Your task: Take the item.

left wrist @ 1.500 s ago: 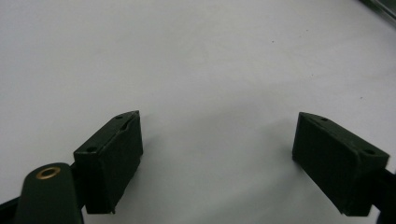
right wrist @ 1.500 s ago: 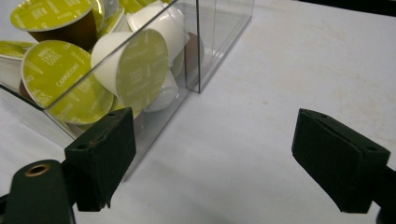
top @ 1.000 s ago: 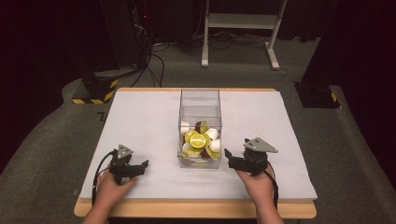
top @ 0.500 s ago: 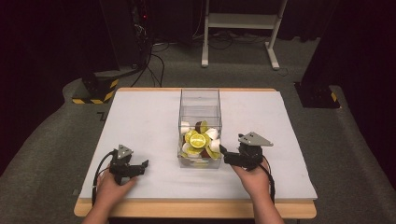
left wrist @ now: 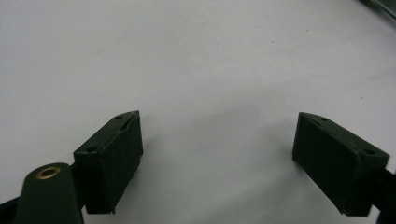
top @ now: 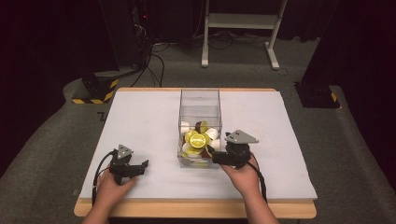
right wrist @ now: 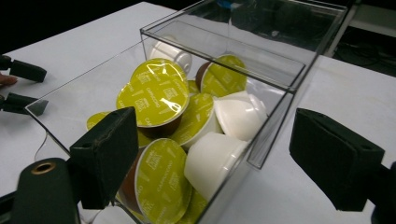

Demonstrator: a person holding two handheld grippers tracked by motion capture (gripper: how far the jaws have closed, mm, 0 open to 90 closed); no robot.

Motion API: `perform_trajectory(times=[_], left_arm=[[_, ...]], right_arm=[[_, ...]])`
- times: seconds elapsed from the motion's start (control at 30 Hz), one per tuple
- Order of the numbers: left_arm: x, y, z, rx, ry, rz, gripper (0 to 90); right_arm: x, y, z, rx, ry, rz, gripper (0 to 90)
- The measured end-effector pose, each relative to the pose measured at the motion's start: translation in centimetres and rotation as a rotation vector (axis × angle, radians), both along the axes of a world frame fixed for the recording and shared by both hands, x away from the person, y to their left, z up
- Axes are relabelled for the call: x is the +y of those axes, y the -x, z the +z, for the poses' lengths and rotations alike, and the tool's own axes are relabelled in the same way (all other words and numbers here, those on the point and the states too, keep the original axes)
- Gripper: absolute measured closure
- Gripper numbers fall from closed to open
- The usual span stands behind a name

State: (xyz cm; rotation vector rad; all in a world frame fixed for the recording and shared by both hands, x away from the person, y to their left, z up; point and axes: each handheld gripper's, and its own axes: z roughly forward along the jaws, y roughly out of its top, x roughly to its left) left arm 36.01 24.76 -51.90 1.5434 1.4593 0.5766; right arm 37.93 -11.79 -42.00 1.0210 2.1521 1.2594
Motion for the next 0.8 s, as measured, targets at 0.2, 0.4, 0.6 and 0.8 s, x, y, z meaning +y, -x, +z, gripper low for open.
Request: perform_trajectory(times=[0.2,0.4,0.6,0.8], left_arm=[[0.0,0.0,0.0,0.000,0.000,0.000,16.3],[0.0,0.0,0.0,0.000,0.000,0.000,16.3],[0.0,0.0,0.0,-0.001,0.004,0.002,16.3],[-0.1,0.0,0.0,-0.002,0.007,0.004,16.3]], right_arm=[[1.0,-0.2,-0.2,0.008,0.021,0.020,16.1],[2.3,-0.3,-0.6,0.020,0.024,0.032,16.0],[3.5,-0.4,-0.7,0.018,0.037,0.045,16.0],[4.2,-0.5,-0.8,0.023,0.046,0.051,17.0]])
